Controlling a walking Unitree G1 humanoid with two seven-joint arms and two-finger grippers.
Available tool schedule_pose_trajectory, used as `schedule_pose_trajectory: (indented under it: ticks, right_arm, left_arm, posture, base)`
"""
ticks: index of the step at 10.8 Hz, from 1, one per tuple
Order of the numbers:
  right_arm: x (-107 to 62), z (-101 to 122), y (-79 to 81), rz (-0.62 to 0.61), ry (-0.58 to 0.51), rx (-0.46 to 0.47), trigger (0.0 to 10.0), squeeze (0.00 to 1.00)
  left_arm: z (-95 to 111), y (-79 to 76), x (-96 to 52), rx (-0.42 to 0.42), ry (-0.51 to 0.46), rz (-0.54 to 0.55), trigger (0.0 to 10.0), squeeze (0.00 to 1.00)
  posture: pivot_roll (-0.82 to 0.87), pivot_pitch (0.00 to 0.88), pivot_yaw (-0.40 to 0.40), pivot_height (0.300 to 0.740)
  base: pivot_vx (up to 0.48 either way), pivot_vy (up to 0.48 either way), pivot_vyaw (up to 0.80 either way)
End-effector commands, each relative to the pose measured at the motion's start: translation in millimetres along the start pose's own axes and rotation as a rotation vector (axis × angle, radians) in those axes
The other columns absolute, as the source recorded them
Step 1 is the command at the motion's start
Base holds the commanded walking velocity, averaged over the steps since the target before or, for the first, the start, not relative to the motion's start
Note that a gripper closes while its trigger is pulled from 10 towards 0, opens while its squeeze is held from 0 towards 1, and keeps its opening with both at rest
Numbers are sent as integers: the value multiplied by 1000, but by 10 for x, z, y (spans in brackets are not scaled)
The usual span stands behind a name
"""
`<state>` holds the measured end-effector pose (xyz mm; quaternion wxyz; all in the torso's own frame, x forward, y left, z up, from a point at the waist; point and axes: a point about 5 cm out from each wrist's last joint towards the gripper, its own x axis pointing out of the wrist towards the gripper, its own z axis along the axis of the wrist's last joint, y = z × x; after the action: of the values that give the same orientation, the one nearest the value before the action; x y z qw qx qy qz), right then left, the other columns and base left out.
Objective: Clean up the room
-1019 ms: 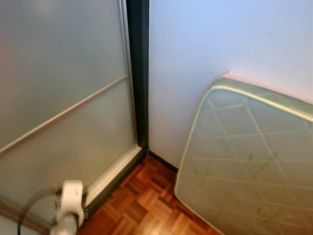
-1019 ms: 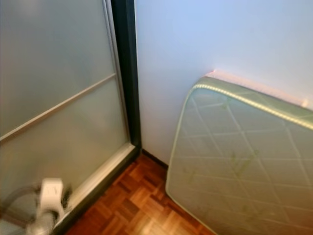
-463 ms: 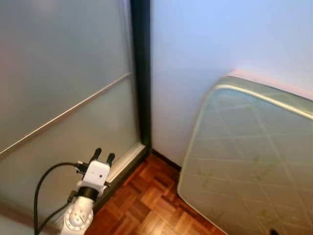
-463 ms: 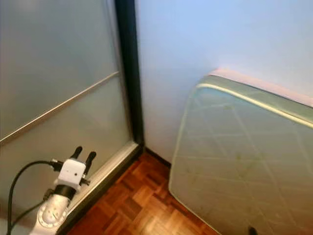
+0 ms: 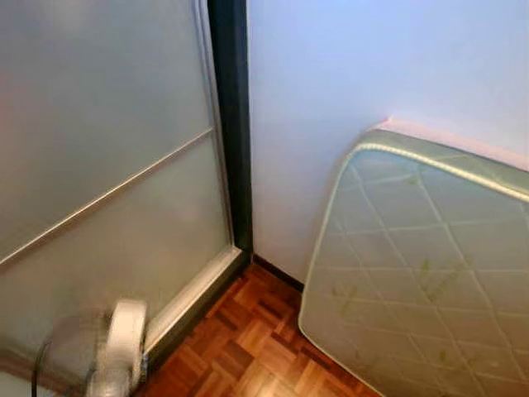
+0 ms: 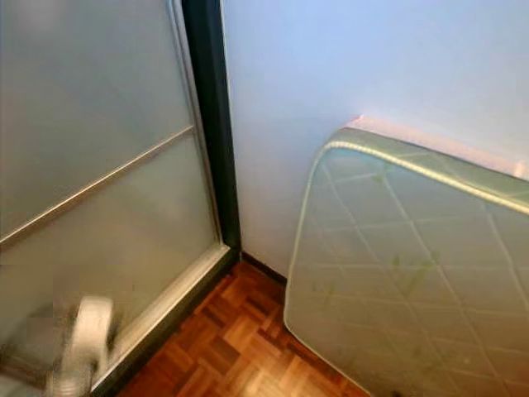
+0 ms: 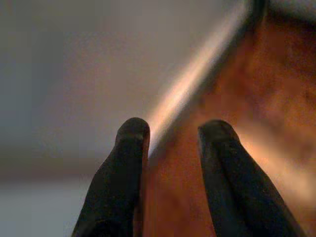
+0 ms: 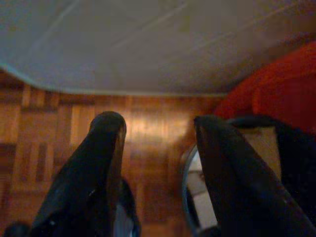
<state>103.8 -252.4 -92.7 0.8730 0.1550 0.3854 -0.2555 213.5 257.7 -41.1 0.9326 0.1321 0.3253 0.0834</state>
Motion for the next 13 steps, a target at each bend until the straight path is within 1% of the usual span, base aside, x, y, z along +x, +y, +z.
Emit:
schedule_pose_trajectory:
  ticks: [1, 2, 3, 4, 5, 6, 8, 9, 10, 11, 12, 13]
  right_arm:
    - [-17, -107, 15, -14, 67, -4, 10000, 0]
    - [-15, -148, 66, -2, 102, -8, 10000, 0]
    - [-12, -193, 200, 77, 136, -14, 10000, 0]
    - [2, -168, 225, 71, 128, 8, 10000, 0]
    - [25, -120, 345, 133, 106, 2, 10000, 0]
    - [21, -135, 349, 132, 116, -12, 10000, 0]
    - [25, -144, 309, 101, 141, -15, 10000, 0]
    - [23, -162, 316, 96, 156, -13, 10000, 0]
    - [18, -188, 335, 99, 175, -32, 10000, 0]
    - [12, -209, 358, 108, 186, -55, 10000, 0]
    - [9, -222, 366, 107, 192, -55, 10000, 0]
    - [12, -216, 364, 107, 194, -60, 10000, 0]
  left_arm:
    - [-222, -62, -48, -3, 126, -34, 10000, 0]
    - [-321, -93, -77, -7, 180, -43, 10000, 0]
    - [-428, -165, -115, -84, 236, -38, 10000, 0]
    - [-412, -232, -109, -77, 230, -62, 10000, 0]
    - [-393, -290, -102, -10, 228, -101, 10000, 0]
    - [-404, -300, -108, -20, 233, -98, 10000, 0]
    - [-461, -308, -131, -3, 262, -117, 10000, 0]
    - [-519, -259, -155, 25, 282, -129, 10000, 0]
    - [-539, -195, -160, 32, 292, -120, 10000, 0]
    - [-542, -127, -159, 11, 291, -101, 10000, 0]
    - [-564, -133, -170, -19, 300, -109, 10000, 0]
    - [-637, -161, -211, 0, 324, -131, 10000, 0]
  posture:
    - [217, 18, 0, 740]
    - [202, 17, 3, 740]
    - [187, 0, -1, 740]
    - [219, 0, -20, 740]
    - [224, 0, -33, 740]
    - [224, 0, -36, 740]
    - [201, 0, -20, 740]
    - [189, 0, -14, 740]
    - [199, 0, -23, 740]
    - [216, 2, -29, 740]
    - [217, 17, -23, 740]
    - [207, 24, -19, 740]
  base:
    - [0, 0, 0]
    - [0, 0, 0]
    - [0, 0, 0]
    - [0, 0, 0]
    - [0, 0, 0]
    - [0, 0, 0]
    - [0, 0, 0]
    - [0, 0, -788]
    - [0, 0, -788]
    - [0, 0, -781]
    - [0, 0, -781]
    - [0, 0, -781]
